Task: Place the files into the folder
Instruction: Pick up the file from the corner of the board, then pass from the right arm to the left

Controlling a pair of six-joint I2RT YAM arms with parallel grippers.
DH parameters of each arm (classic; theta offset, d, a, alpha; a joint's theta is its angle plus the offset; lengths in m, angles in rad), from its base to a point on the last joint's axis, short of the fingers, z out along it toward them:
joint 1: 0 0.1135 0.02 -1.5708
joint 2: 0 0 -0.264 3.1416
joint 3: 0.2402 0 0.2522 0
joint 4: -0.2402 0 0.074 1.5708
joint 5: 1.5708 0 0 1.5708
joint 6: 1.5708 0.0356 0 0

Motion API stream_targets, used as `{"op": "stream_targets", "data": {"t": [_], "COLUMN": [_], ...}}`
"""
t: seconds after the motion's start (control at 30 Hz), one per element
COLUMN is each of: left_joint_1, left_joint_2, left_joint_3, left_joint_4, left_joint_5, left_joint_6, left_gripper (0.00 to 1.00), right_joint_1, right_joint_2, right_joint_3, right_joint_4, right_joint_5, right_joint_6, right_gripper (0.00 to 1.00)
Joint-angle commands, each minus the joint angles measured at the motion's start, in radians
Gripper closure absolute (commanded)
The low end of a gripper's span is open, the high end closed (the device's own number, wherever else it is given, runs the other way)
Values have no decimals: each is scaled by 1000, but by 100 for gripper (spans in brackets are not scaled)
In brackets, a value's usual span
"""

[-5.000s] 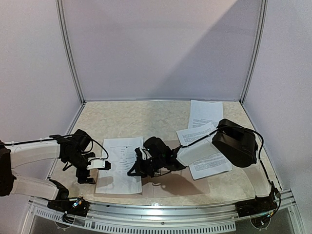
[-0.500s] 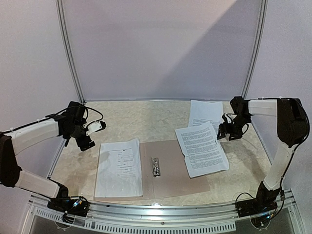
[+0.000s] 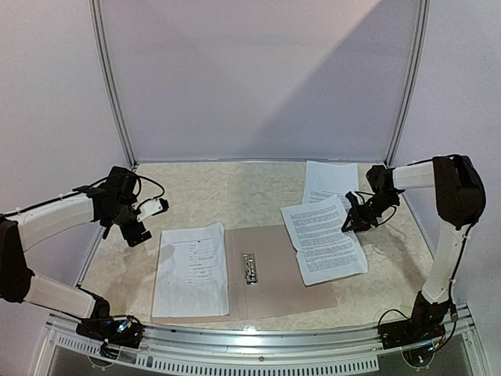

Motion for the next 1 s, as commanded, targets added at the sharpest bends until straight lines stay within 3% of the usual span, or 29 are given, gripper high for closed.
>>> {"op": "stream_targets", "data": {"t": [0.0, 0.2, 0.4, 0.53, 0.8, 0.97], "left_joint_1": [-6, -6, -6, -6, -7, -8], "left_joint_2": [-39, -99, -130, -111, -15, 36], "left_joint_3": [-8, 127, 390, 545, 739, 758], "left_joint_4": [-30, -132, -301, -393, -365, -315], "left_joint_5": [10, 136, 523, 803, 1101, 1238], "left_joint_6": [-14, -37, -56, -49, -219, -290], "left_gripper": [6, 5, 1, 0, 1, 0], "right_joint_1": [-1, 95, 435, 567, 655, 659], "right_joint_2": [-15, -256, -441, -504, -539, -527], "right_joint_3": [42, 122, 199, 190, 126, 107], "right_joint_4": [-25, -4, 151, 370, 856, 982], "right_joint_5": [-115, -99, 45, -8, -195, -249], "right_joint_6": [15, -1, -53, -13, 165, 248], "right_gripper": [100, 100, 100, 100, 100, 100]}}
